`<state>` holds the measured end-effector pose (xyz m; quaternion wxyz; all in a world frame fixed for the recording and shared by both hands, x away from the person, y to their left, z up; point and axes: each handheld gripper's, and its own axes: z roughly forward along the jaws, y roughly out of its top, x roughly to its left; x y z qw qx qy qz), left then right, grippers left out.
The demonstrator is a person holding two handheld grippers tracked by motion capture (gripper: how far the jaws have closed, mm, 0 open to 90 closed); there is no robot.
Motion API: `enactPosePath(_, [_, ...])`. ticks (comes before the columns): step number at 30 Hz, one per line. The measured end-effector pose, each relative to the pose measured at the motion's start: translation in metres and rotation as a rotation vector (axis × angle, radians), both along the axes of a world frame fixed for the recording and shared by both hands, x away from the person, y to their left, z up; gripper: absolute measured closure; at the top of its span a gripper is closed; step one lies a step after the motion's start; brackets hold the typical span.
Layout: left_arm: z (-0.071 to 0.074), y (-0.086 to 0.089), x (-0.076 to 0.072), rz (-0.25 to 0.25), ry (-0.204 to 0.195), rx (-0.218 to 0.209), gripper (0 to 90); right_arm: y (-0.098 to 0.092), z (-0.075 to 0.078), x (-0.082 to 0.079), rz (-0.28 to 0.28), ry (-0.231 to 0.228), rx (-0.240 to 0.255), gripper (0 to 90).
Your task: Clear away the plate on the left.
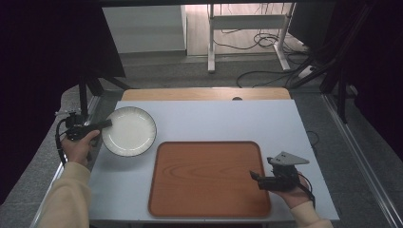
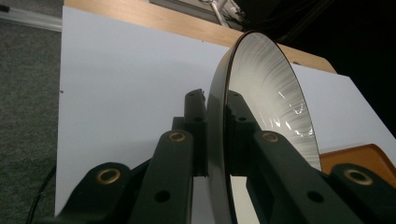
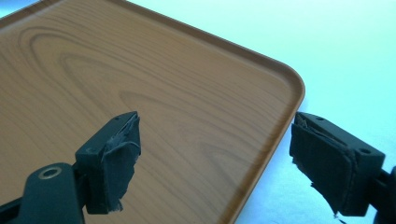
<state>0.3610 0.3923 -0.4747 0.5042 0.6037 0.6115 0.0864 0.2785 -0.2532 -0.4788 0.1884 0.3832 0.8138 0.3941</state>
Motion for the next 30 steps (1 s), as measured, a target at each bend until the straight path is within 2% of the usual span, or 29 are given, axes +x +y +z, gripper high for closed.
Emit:
enactPosePath(10, [0.002, -0.005, -0.019, -0.003, -0.067, -0.034, 82.3, 0.000, 0.000, -0.001, -0.005, -0.005, -0.003, 16.6])
enactPosePath(17, [0.002, -0.005, -0.022, -0.003, -0.074, -0.041, 82.3, -0.001, 0.001, -0.002, -0.013, -0.016, -0.003, 16.8])
enactPosePath(27, [0.006, -0.013, -0.024, -0.014, -0.093, -0.110, 82.3, 0.000, 0.003, -0.003, -0.014, -0.024, -0.008, 16.9])
enactPosePath(30, [0.007, -0.015, -0.025, -0.024, -0.093, -0.108, 82.3, 0.000, 0.003, -0.003, -0.015, -0.023, -0.008, 16.9])
